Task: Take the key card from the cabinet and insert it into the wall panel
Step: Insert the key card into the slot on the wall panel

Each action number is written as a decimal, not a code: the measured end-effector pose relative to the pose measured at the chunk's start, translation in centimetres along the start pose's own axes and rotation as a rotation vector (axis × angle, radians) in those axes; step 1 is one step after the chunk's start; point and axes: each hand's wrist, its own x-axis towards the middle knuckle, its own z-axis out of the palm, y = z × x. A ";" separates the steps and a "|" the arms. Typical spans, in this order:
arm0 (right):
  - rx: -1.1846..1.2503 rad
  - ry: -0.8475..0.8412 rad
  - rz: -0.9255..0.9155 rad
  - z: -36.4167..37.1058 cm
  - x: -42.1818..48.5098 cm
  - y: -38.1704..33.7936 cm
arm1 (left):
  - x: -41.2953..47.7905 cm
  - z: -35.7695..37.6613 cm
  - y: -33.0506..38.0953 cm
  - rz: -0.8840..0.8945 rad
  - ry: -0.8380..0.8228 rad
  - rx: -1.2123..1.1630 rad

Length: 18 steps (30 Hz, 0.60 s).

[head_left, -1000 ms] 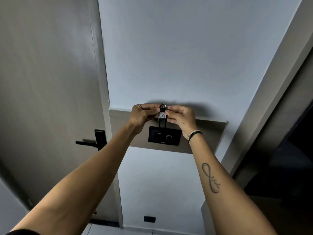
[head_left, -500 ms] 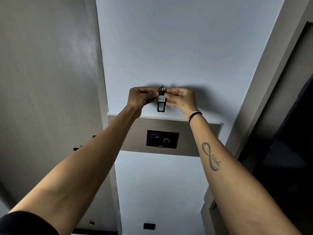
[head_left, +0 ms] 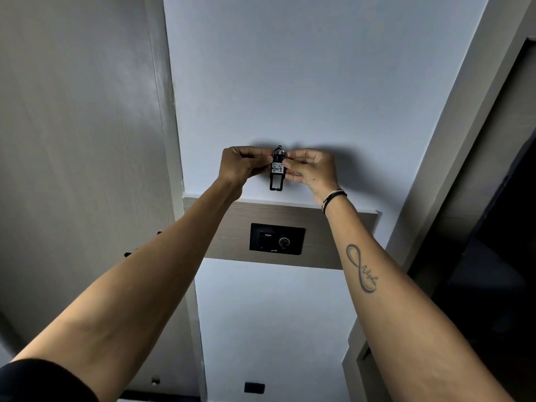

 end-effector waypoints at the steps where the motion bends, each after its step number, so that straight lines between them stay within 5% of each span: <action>1: 0.002 -0.001 -0.001 0.0 0.0 0.1 | 0.0 0.0 -0.1 0.000 0.001 0.003; 18: -0.124 0.054 0.033 0.5 -2.1 8.1 | -2.5 -1.2 -6.8 -0.046 0.058 0.201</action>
